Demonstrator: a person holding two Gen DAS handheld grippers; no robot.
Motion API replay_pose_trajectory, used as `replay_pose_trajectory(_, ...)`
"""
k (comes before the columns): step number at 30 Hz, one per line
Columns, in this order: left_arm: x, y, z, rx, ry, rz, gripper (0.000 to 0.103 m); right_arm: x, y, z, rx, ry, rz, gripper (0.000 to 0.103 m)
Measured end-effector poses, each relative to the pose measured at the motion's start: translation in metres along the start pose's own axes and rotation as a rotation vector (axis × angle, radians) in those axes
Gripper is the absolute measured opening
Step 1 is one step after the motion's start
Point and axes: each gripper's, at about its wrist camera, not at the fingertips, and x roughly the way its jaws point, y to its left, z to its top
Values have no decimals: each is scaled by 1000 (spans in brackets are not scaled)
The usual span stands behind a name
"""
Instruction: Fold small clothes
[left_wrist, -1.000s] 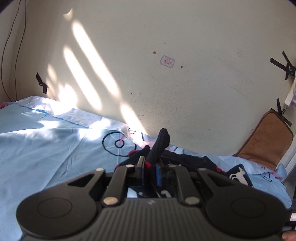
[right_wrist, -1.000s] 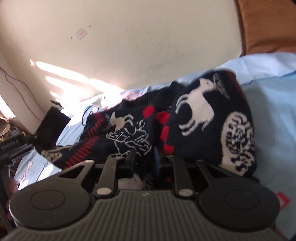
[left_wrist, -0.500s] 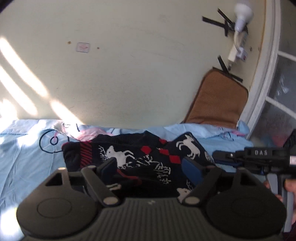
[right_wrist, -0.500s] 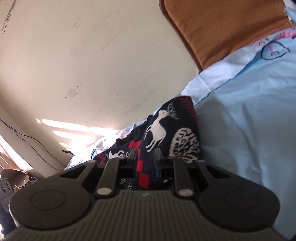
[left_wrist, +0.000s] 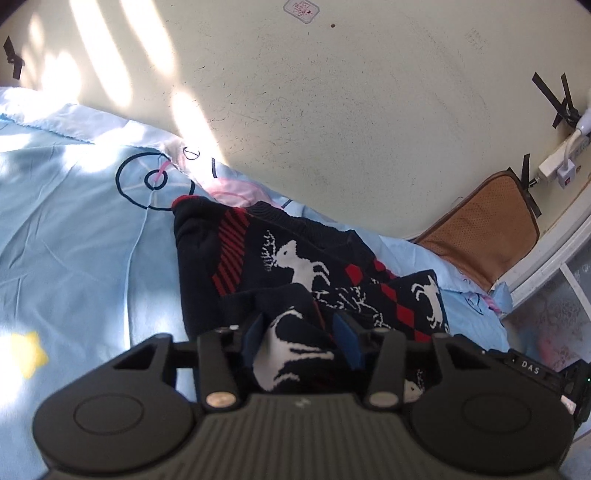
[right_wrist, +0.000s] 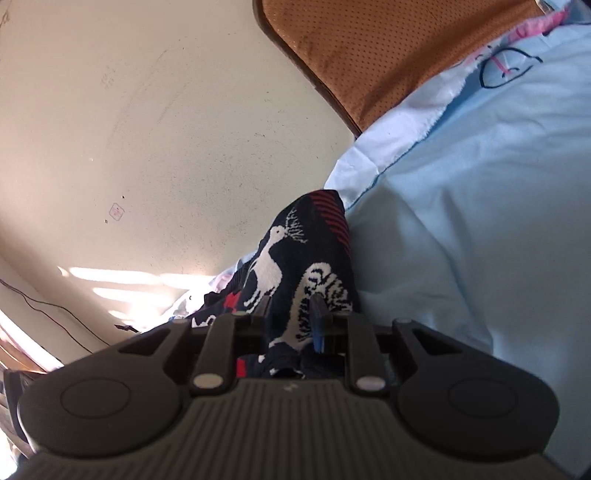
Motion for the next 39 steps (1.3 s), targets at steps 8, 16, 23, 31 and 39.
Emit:
replay_pose_trajectory(8,-20,-46,8,358,-263,173,12,-20,25,0,-90,-104,122,27)
replay_pose_trajectory(16,3,-26,-15,313,-102,199,48,-4,22,-1,-104,-19,-8,38)
replay_pose_trajectory(23,-36,-2,-12,81,-210,87,57,18,75,-8,-101,154,213,40)
replay_pose_trajectory(31,-36,18,-19,-36,-184,56,57,96,101,-35,-32,354,187,14)
replay_pose_trajectory(39,-32,19,-10,-42,-176,42,57,33,119,-6,-263,103,115,4)
